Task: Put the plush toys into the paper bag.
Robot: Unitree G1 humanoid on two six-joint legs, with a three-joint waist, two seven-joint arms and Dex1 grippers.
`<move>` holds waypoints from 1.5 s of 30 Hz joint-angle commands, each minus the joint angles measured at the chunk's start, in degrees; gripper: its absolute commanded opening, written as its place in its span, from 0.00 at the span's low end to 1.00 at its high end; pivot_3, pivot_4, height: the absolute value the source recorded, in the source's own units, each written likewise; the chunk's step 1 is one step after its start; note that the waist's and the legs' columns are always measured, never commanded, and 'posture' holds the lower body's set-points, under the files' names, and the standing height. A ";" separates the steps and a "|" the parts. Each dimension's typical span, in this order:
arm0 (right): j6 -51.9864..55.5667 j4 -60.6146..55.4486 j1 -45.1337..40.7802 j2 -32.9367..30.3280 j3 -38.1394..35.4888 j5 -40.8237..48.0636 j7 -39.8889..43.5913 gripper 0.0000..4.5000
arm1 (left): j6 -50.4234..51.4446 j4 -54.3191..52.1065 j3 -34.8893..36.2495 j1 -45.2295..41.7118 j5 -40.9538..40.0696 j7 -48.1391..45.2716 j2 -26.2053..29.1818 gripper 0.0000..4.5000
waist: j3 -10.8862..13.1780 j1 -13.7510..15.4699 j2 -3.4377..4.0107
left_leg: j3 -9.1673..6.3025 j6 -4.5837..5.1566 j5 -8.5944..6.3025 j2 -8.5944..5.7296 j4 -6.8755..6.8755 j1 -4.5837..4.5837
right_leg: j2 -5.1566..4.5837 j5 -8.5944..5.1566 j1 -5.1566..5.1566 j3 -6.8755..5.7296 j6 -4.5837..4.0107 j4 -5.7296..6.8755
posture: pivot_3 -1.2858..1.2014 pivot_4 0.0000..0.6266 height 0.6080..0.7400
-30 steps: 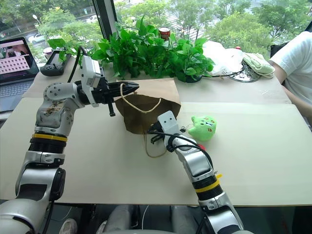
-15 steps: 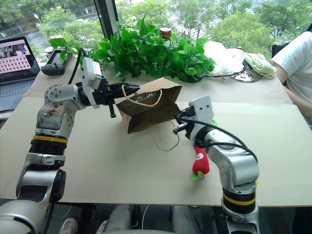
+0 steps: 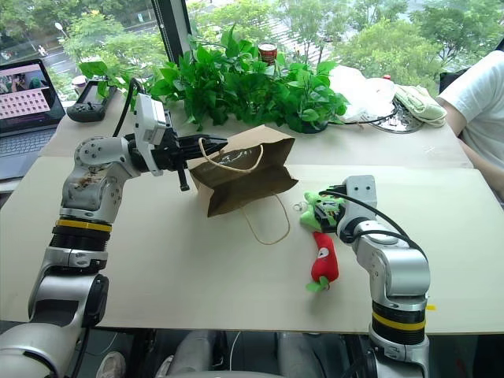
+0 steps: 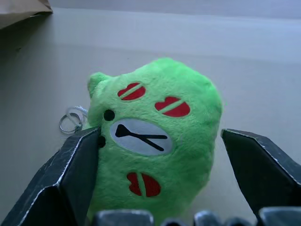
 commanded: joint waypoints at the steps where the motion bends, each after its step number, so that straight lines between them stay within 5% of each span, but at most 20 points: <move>1: -0.87 -0.52 0.30 -0.26 0.63 -0.27 0.17 0.84 | -0.89 -1.21 0.95 -0.72 -0.54 0.09 0.23 0.00 | 0.00 0.12 0.00 | -0.04 0.00 0.00 -0.01 0.00 0.00 | 0.00 0.00 0.02 0.00 0.01 -0.01 | 0.52 0.24 1.00; 8: -3.25 -1.92 -0.55 -0.92 0.60 0.47 1.64 0.31 | -0.87 -1.16 1.02 -0.74 -0.48 0.12 0.35 0.00 | 0.00 0.12 0.00 | -0.08 0.00 0.00 -0.02 0.00 -0.01 | 0.00 -0.01 0.02 0.00 0.02 -0.01 | 0.52 0.24 1.00; 14: -3.25 -5.14 -2.67 -4.22 -2.94 2.04 4.06 0.31 | -0.94 -1.10 0.96 -0.69 -0.38 0.09 0.39 0.00 | 0.00 0.12 0.00 | -0.09 0.00 0.00 -0.04 0.00 -0.05 | 0.00 -0.01 -0.01 0.00 0.02 -0.01 | 0.52 0.24 1.00; 23: 14.10 -17.91 -6.65 -11.49 -13.51 21.96 18.29 0.31 | -0.83 -0.95 0.99 -0.64 -0.35 -0.12 0.67 0.00 | 0.01 0.12 0.01 | -0.37 0.01 0.00 -0.08 -0.03 -0.15 | 0.02 -0.02 0.01 -0.05 0.03 -0.05 | 0.52 0.24 1.00; 27: 18.23 -20.17 -10.29 -9.52 -10.24 25.90 18.09 0.31 | -0.66 -0.89 1.04 -0.77 -0.45 -0.06 0.65 0.00 | 0.01 -0.08 0.01 | -0.79 0.02 0.00 -0.33 -0.01 -0.15 | 0.07 -0.02 0.02 0.00 0.03 -0.04 | 0.52 0.24 1.00; 45: 9.69 -0.41 -22.51 2.78 6.47 16.19 5.87 0.31 | -0.25 -1.47 0.55 -1.02 -0.54 -0.25 0.07 0.00 | 0.00 -0.23 0.02 | -1.01 0.12 0.07 -0.43 0.01 -0.32 | 0.10 -0.02 -0.08 0.00 0.03 0.01 | 0.52 0.24 1.00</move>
